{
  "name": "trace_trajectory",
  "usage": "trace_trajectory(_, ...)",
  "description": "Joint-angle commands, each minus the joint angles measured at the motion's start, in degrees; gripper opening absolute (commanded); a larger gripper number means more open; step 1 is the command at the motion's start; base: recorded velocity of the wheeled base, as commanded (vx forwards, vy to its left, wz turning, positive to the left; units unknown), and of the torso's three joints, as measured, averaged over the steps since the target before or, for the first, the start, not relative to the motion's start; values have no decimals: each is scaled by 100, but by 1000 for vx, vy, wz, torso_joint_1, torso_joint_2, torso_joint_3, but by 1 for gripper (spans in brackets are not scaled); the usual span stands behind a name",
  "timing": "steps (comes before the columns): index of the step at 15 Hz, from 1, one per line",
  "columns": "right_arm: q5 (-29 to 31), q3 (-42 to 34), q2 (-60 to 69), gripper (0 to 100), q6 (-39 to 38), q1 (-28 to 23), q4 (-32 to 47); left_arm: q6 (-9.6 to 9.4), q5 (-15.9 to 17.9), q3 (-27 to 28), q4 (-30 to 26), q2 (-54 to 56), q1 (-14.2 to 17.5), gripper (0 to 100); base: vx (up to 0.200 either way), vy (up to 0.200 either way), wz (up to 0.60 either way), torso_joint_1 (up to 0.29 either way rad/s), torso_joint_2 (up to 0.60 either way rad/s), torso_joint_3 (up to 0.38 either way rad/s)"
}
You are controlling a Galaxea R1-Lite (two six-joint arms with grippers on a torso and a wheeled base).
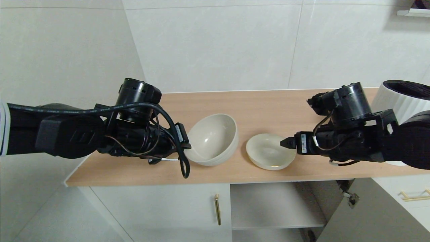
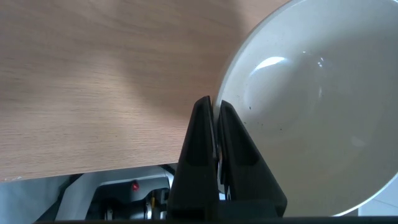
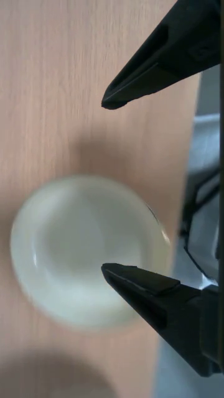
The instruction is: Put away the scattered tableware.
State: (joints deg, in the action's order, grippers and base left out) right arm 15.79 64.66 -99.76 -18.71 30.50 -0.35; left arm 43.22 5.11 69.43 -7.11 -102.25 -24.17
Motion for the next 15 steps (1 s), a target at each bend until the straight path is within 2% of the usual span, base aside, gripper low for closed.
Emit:
trace_trajectory(1, 162, 12, -431, 100, 8, 26, -114, 3, -1, 1, -1, 65, 0, 0, 0, 0, 0, 0, 0, 0)
trace_trajectory(9, 241, 12, -694, 100, -10, 26, -316, 3, -1, -8, -1, 74, 0, 0, 0, 0, 0, 0, 0, 0)
trace_trajectory(10, 232, 29, -694, 0, -27, 26, -316, 3, -1, -8, -10, 74, 0, 0, 0, 0, 0, 0, 0, 0)
trace_trajectory(15, 205, 29, -668, 0, -18, 26, -316, 3, -1, -8, -1, 83, 9, 0, 0, 0, 0, 0, 0, 0)
